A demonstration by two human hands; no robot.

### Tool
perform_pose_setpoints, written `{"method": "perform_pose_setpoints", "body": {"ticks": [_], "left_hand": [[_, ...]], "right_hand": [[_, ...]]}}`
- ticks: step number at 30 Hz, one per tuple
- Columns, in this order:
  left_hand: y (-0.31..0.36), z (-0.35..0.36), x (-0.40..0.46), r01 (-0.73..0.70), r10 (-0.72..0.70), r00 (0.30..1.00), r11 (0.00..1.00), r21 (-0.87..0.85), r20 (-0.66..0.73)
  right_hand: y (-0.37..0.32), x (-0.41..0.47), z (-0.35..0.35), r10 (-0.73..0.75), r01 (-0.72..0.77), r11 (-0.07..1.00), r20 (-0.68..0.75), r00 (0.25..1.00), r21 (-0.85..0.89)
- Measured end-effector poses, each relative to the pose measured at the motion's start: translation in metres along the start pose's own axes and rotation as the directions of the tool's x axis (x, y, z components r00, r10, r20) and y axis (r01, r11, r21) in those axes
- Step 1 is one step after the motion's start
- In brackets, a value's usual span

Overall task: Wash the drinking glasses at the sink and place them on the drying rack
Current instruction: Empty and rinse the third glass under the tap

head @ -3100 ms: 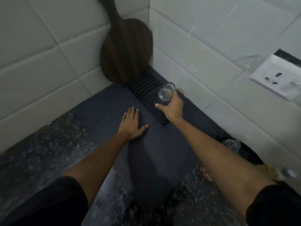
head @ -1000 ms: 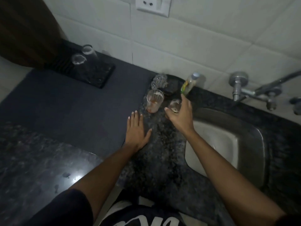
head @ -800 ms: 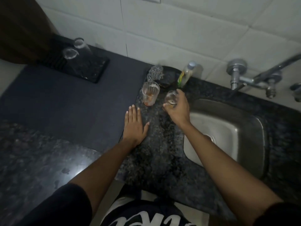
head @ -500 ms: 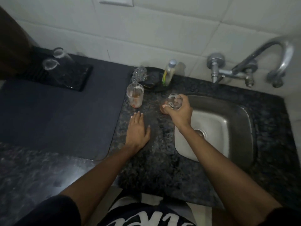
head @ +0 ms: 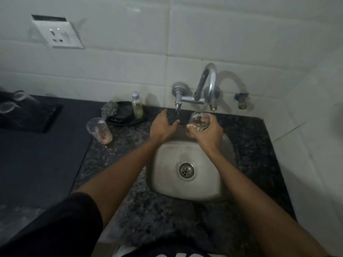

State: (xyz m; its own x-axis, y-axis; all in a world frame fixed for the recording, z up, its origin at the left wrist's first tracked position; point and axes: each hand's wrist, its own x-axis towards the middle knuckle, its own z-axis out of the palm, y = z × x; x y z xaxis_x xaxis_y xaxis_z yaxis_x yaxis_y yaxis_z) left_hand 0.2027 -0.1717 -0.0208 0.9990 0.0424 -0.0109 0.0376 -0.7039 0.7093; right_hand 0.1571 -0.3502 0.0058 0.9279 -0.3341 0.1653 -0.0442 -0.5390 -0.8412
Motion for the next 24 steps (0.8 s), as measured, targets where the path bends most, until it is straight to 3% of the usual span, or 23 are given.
{"method": "perform_pose_setpoints", "body": {"ticks": [11, 18, 24], "left_hand": [[0.040, 0.020, 0.046, 0.152, -0.154, 0.984, 0.988, -0.025, -0.085], [0.018, 0.033, 0.062, 0.247, -0.265, 0.963, 0.945, -0.213, -0.058], [0.027, 0.030, 0.056, 0.324, -0.358, 0.934, 0.837, -0.442, 0.006]], "right_hand": [[-0.004, 0.042, -0.027, -0.084, 0.081, 0.996, 0.094, 0.992, 0.042], [-0.009, 0.046, -0.029, -0.094, 0.087, 0.994, 0.111, 0.989, 0.069], [-0.008, 0.041, -0.030, -0.094, 0.089, 0.995, 0.121, 0.988, 0.047]]}}
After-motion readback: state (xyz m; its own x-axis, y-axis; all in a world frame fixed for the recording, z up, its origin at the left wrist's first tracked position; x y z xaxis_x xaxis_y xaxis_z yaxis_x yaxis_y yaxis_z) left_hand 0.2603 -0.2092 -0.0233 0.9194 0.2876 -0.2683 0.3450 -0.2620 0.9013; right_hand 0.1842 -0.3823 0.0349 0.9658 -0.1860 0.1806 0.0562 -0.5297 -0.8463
